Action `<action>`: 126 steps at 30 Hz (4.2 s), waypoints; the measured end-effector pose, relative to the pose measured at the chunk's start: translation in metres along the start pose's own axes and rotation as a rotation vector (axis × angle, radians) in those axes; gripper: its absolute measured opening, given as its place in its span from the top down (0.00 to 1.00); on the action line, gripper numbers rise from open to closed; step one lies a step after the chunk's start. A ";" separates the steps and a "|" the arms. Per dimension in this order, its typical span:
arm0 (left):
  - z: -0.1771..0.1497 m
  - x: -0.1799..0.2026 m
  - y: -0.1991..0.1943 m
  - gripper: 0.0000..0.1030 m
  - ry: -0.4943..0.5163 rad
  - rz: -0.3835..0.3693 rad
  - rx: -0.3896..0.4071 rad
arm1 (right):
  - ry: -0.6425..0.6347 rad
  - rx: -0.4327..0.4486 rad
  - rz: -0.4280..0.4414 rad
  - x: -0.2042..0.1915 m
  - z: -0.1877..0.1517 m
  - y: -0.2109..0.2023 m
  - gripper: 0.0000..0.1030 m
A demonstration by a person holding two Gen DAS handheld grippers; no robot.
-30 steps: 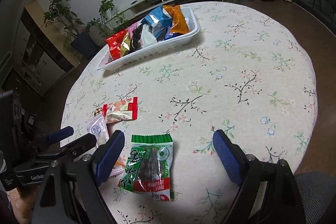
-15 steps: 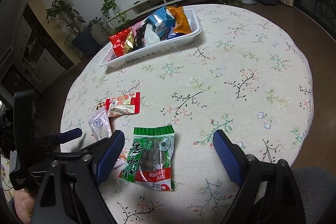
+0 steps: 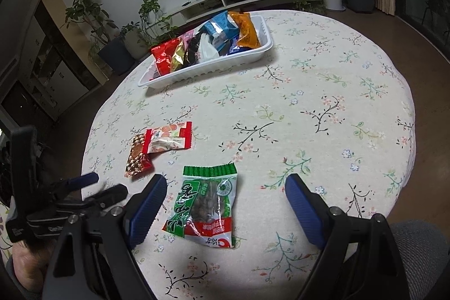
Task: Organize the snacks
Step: 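Grasp the clear packet with orange print with the left tool, then grasp the green packet with the right tool while the left tool holds the clear packet, then carry the clear and green packets into the white tray and open both tools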
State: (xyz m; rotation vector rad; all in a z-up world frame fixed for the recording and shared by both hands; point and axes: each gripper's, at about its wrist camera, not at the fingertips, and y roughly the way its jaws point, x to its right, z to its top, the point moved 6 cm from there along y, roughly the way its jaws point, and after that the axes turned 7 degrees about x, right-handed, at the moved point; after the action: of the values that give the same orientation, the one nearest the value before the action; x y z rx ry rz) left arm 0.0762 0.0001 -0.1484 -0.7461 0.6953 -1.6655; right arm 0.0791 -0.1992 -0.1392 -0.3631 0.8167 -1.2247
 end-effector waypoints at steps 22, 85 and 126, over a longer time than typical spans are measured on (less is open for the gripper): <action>-0.039 0.048 0.026 0.26 0.808 -0.312 -0.297 | -0.080 -0.122 0.041 -0.013 -0.015 0.010 0.15; -0.033 -0.001 -0.020 0.81 0.075 -0.324 -0.067 | -0.210 -0.197 -0.051 -0.032 -0.013 0.028 0.71; 0.272 -0.054 0.146 0.80 -0.051 -0.183 0.070 | -0.149 -0.098 -0.001 -0.054 0.219 0.193 0.70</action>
State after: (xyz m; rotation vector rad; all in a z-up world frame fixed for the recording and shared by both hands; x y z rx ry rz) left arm 0.3854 0.0070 -0.0970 -0.8189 0.5425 -1.8206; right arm 0.3628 -0.1236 -0.0986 -0.5285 0.7491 -1.1467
